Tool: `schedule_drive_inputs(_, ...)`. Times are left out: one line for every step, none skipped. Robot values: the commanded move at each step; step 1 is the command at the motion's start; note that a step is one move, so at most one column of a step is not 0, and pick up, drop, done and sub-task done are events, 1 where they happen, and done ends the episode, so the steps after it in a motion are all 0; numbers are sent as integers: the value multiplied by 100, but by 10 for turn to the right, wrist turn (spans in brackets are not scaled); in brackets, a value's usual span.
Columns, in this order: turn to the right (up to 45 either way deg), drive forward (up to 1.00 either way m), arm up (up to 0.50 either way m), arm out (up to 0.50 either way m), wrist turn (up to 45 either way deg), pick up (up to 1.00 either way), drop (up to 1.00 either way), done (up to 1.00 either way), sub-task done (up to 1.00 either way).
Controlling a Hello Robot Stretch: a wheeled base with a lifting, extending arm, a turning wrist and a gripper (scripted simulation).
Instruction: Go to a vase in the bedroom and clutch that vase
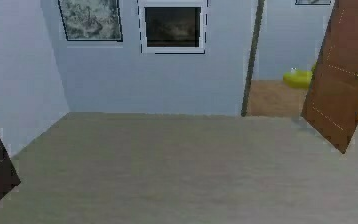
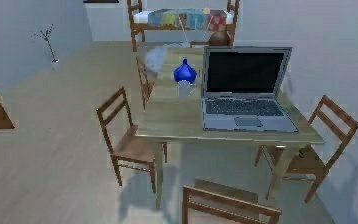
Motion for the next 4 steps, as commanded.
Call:
schedule_drive_inputs(420,0,0,0,0,0,0,0,0)
schedule_drive_inputs(0,50,0,0,0,0,0,0,0)
schedule_drive_inputs(450,0,0,0,0,0,0,0,0)
schedule_drive_inputs(240,0,0,0,0,0,0,0,0)
